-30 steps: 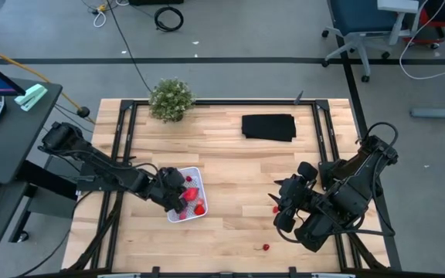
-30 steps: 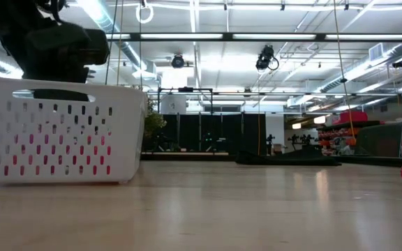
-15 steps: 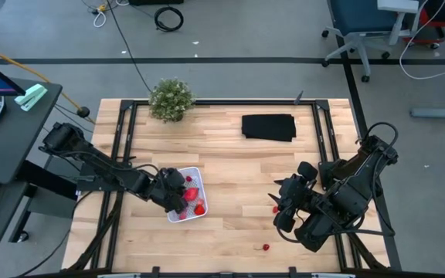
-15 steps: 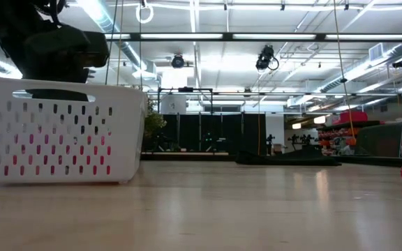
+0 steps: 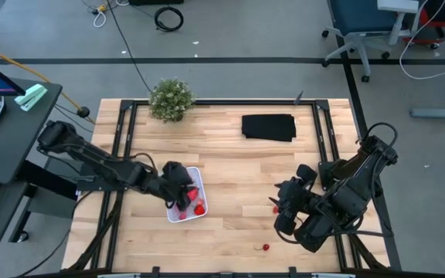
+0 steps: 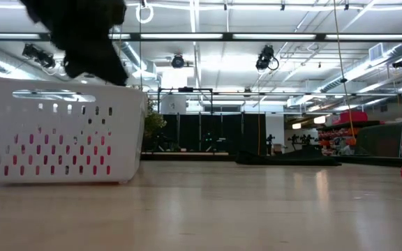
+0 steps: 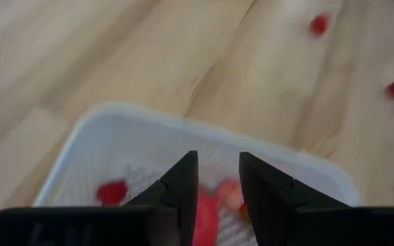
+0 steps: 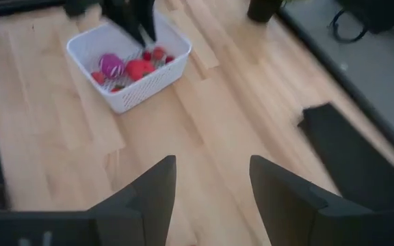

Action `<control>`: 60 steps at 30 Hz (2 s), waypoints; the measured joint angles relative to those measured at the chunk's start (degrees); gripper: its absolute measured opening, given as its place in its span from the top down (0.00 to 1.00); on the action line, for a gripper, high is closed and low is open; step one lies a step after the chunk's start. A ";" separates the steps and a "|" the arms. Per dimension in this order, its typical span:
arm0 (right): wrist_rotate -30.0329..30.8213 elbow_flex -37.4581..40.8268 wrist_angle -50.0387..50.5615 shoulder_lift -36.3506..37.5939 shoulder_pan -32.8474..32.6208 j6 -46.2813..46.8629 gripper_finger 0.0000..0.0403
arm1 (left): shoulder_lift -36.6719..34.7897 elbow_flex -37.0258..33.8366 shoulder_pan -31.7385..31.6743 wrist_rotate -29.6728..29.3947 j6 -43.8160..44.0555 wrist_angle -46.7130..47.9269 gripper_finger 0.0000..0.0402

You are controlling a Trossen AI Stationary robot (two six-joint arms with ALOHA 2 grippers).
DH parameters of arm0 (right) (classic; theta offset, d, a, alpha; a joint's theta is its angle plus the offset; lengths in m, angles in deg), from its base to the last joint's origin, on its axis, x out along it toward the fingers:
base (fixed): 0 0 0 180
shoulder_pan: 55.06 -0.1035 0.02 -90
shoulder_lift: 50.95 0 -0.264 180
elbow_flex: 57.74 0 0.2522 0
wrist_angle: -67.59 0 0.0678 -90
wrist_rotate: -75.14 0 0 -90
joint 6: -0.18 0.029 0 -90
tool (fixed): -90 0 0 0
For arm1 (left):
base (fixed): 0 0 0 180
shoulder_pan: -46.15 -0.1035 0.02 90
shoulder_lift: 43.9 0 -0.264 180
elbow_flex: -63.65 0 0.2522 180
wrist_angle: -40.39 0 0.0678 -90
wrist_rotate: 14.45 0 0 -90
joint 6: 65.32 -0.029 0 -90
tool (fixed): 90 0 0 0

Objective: Pick and placing Produce into tupperware
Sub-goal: Put the strawberry into the white bin

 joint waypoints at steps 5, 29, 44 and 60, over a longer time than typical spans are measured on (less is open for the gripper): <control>-1.74 5.35 -4.16 -0.04 -0.67 -0.03 0.52 | -1.49 6.04 -0.83 -0.02 -6.27 0.30 0.74; -16.23 45.04 -25.98 -0.07 -1.13 26.99 0.52 | -1.25 15.20 -0.98 0.01 -10.21 10.99 0.73; -17.38 55.15 -45.38 -0.07 0.53 29.04 0.50 | -1.25 15.18 -0.98 0.01 -8.90 12.89 0.73; -16.29 55.17 -46.49 -0.07 0.35 28.98 0.49 | -1.25 15.16 -0.98 0.01 -8.90 12.87 0.73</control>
